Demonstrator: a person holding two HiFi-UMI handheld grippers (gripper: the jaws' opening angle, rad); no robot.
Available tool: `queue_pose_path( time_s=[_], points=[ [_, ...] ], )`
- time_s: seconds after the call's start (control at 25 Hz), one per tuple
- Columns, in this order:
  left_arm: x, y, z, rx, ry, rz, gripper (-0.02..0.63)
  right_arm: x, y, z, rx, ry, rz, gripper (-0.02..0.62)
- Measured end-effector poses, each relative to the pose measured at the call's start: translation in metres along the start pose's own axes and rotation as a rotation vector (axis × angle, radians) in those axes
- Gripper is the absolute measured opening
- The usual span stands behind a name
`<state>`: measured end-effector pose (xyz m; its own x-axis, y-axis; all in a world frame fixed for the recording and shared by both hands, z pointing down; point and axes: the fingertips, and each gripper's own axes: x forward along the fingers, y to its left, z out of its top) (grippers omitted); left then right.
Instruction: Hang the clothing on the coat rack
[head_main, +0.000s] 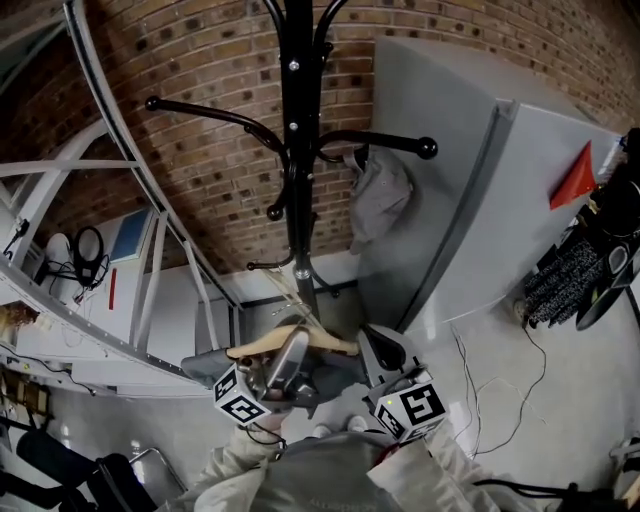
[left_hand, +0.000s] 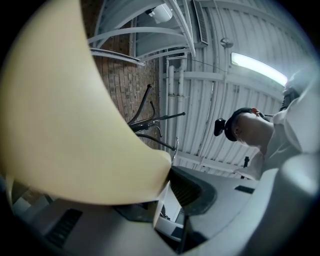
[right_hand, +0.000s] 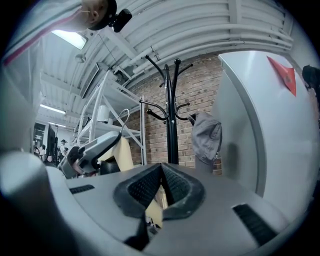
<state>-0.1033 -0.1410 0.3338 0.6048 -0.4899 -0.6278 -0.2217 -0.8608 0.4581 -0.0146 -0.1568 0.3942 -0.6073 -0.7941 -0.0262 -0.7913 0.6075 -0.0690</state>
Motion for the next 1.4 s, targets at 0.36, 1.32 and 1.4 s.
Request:
queue_pose_path(
  time_s=[0.36,1.32,1.4],
  points=[
    [0.024,0.016,0.030,0.057,-0.049,0.009,0.101,0.013,-0.011,0.015,-0.009,-0.036,0.025,0.025],
    [0.074,0.066,0.069,0.083,-0.093,0.014,0.101,0.056,-0.042,0.044,-0.063,-0.124,0.024,0.025],
    [0.077,0.069,0.072,0.083,-0.093,0.009,0.101,0.059,-0.044,0.046,-0.066,-0.130,0.021,0.025]
  ],
)
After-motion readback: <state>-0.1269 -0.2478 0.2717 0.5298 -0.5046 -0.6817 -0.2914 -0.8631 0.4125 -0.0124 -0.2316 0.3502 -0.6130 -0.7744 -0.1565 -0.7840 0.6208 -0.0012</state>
